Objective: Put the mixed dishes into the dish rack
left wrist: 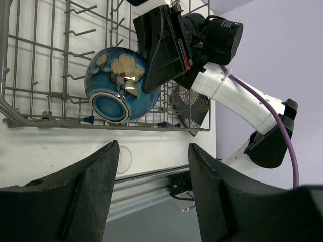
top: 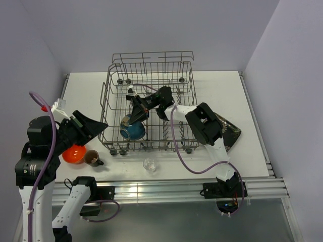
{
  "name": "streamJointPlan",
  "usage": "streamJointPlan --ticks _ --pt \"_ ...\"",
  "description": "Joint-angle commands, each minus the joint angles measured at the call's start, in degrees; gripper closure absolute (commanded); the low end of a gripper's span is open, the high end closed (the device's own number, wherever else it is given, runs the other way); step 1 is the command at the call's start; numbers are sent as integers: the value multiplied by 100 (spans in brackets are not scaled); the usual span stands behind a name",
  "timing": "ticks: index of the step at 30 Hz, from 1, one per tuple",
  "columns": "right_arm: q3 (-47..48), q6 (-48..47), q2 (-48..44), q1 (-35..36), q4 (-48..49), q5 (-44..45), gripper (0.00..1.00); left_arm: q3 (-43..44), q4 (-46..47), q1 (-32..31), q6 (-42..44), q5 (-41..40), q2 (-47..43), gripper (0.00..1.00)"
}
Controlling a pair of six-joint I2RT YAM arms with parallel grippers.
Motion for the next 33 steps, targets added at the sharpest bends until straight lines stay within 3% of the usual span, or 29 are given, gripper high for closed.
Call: streamJointPlan --ticks 1,33 --pt "281 703 -40 13 2640 -170 100 144 117 -9 129 128 80 37" --pt "711 721 461 -497 2640 -223 100 250 -67 -9 234 242 291 36"
